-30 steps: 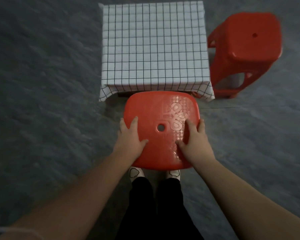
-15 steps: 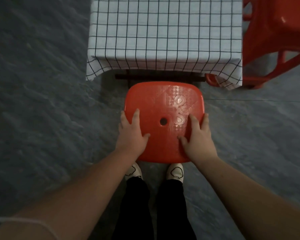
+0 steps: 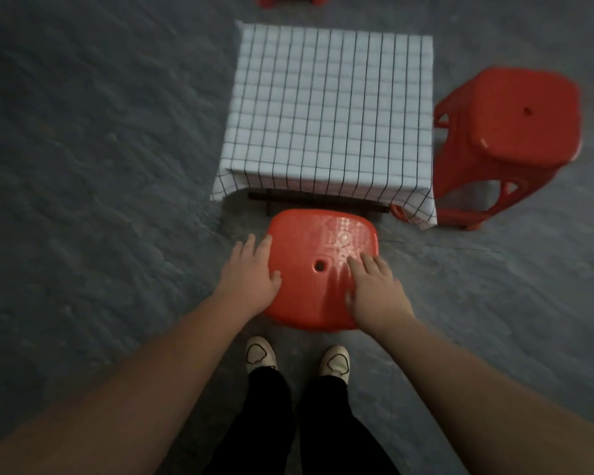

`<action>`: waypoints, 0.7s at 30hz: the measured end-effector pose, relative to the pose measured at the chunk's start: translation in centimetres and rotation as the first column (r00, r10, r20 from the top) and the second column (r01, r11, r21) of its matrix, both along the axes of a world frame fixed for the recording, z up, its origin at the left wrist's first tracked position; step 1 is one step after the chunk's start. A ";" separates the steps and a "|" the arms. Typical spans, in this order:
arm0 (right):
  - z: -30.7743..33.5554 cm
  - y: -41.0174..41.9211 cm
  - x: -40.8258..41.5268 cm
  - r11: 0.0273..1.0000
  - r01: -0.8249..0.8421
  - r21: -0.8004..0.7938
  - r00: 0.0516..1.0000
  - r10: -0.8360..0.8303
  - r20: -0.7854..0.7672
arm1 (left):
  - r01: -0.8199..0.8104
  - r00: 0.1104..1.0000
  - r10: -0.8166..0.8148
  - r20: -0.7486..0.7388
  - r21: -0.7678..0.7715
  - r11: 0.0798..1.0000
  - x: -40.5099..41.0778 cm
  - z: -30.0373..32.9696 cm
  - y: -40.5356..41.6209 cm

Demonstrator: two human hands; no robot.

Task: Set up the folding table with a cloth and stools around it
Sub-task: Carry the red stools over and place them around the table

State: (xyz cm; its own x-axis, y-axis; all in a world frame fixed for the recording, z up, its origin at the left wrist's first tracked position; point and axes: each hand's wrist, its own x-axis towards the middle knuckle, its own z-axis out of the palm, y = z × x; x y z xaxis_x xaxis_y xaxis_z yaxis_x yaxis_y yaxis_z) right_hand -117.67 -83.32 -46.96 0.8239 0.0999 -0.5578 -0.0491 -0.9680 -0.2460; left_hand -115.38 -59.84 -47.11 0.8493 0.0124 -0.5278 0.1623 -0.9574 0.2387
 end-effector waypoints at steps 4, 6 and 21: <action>9.1 2.2 -1.0 0.995 -0.089 0.048 0.989 0.083 0.122 | 0.047 0.995 -0.053 0.086 0.067 0.997 -2.1 9.5 1.6; 14.2 3.2 -1.7 0.990 -0.122 0.067 0.975 0.107 0.194 | 0.046 0.990 -0.059 0.130 0.104 0.994 -3.9 14.3 2.6; 34.3 7.7 -5.3 0.913 -0.385 0.132 0.834 0.283 0.473 | -0.245 0.906 0.164 0.390 0.168 0.955 -15.1 33.8 8.0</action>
State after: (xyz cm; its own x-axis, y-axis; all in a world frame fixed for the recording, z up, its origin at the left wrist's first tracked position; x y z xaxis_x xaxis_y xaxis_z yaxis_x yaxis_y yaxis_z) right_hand -122.94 -75.60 -12.64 0.8690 0.4878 -0.0831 0.4288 -0.8262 -0.3654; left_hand -130.47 -51.79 -13.33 0.9484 0.2821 -0.1450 0.2997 -0.9466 0.1186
